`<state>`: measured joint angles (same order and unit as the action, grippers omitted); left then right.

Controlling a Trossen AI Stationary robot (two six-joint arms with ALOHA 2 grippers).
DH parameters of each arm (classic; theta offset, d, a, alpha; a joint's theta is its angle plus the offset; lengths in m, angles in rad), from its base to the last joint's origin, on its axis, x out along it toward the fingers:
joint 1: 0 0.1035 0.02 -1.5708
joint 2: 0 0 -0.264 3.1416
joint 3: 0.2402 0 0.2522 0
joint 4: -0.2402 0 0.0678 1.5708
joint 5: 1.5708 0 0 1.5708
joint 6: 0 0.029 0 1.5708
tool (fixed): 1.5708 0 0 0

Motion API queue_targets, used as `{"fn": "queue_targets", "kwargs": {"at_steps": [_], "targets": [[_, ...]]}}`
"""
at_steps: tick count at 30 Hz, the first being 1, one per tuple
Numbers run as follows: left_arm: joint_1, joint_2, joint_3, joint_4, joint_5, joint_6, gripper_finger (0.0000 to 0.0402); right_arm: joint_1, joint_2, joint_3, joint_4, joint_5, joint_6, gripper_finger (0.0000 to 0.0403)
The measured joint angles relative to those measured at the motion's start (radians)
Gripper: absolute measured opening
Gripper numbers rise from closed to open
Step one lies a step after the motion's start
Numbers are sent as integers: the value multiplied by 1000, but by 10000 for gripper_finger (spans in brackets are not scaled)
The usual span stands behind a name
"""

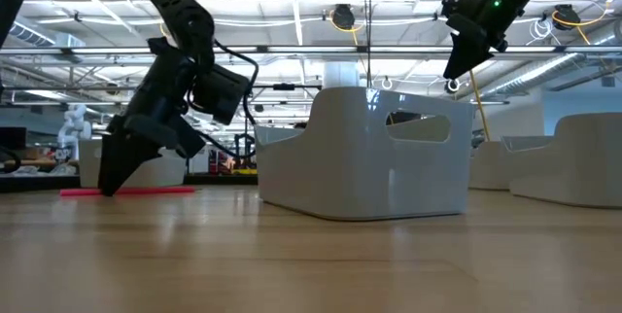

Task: Sort crayons/erasers/pens/pencils in bins
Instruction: Put the pink pencil into the top right gray bin

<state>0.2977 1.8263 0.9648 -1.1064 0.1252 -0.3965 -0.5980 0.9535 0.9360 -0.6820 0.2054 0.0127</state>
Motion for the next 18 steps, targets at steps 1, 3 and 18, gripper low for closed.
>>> {"fn": "queue_targets", "kwargs": {"at_steps": [1, 3, 18], "targets": [[0, 0, -9, 8, 6, 3, 198, 0, 0, 0, 0, 0, 1, 130], [-1, 0, -16, 18, 13, 13, 163, 0, 0, 0, 0, 0, 1, 130], [-9, -11, -14, 83, -21, 12, 24, 1, 0, 0, 1, -32, 19, 130]]}}
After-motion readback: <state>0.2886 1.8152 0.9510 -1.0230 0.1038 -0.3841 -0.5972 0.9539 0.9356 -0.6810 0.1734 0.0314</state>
